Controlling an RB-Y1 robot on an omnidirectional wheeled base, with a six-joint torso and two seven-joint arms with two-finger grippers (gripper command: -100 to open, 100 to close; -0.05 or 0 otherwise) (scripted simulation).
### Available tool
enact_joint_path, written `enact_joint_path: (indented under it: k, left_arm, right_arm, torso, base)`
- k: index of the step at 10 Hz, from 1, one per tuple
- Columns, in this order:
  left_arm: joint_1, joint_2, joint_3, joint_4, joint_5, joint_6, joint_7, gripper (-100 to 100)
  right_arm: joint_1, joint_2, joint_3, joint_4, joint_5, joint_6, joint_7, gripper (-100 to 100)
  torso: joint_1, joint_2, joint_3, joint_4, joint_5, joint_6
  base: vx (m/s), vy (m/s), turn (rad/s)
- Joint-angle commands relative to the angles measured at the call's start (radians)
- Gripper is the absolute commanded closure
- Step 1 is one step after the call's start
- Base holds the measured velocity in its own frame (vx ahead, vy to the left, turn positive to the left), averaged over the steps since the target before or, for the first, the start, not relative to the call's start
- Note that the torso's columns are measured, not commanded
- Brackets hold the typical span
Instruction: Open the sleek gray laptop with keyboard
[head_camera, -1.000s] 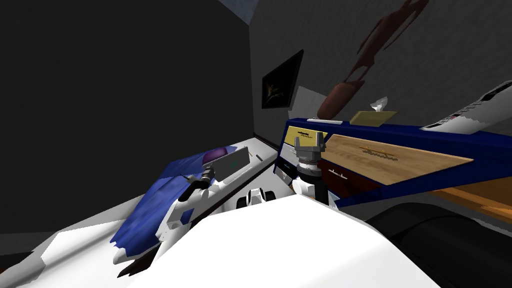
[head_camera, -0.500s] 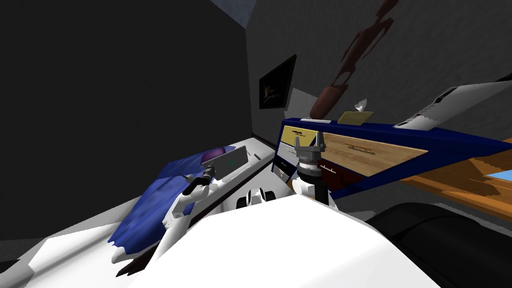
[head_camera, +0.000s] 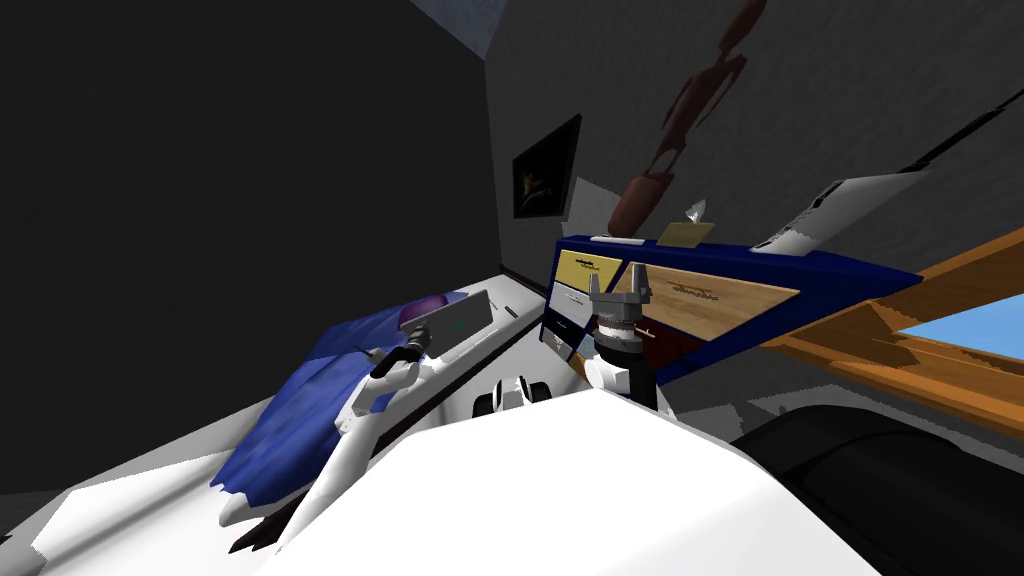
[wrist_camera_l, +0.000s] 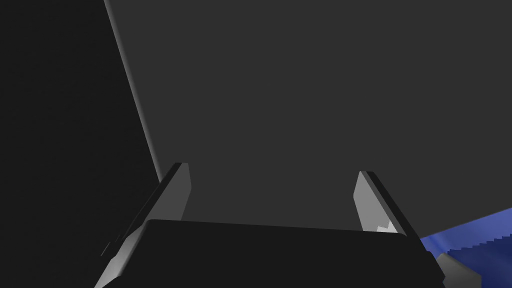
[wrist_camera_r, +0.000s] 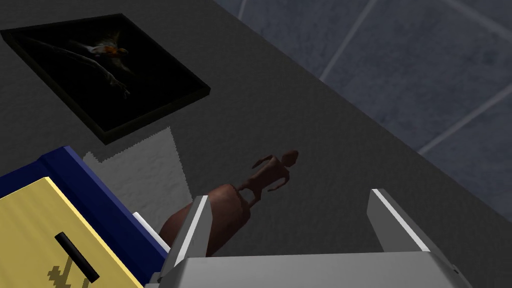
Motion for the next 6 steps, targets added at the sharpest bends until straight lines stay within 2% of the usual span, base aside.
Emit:
enact_joint_path:
  k: [1,2,3,5,6]
  left_arm:
    - [-0.050,0.052,-0.015,0.078,0.042,-0.046,0.005,-100]
    - [-0.068,0.070,-0.015,0.102,0.042,-0.046,0.005,-100]
    - [-0.097,0.070,-0.015,0.136,0.042,-0.046,0.005,-100]
    - [-0.104,0.070,-0.015,0.207,0.042,-0.046,0.005,-100]
    - [-0.104,0.070,-0.015,0.216,0.042,-0.046,0.005,-100]
  right_arm:
    - [0.000,0.000,0.000,0.000,0.000,0.000,0.000,0]
    - [0.000,0.000,0.000,0.000,0.000,0.000,0.000,0]
    - [0.000,0.000,0.000,0.000,0.000,0.000,0.000,0]
    - [0.000,0.000,0.000,0.000,0.000,0.000,0.000,0]
    - [0.000,0.000,0.000,0.000,0.000,0.000,0.000,0]
  torso:
    - [-0.001,0.001,0.000,0.000,0.000,0.000]
    - [-0.005,0.008,0.004,0.002,-0.001,0.001]
    - [-0.005,0.009,0.006,0.003,-0.002,0.000]
    - [0.001,0.000,0.000,0.000,0.000,0.000]
    - [0.001,0.000,0.000,0.000,0.000,0.000]
  base:
    - [-0.097,-0.057,-0.193]
    - [-0.127,-0.070,-0.087]
    - [-0.065,-0.033,0.031]
    - [-0.004,0.004,0.005]
    - [0.012,0.009,0.002]
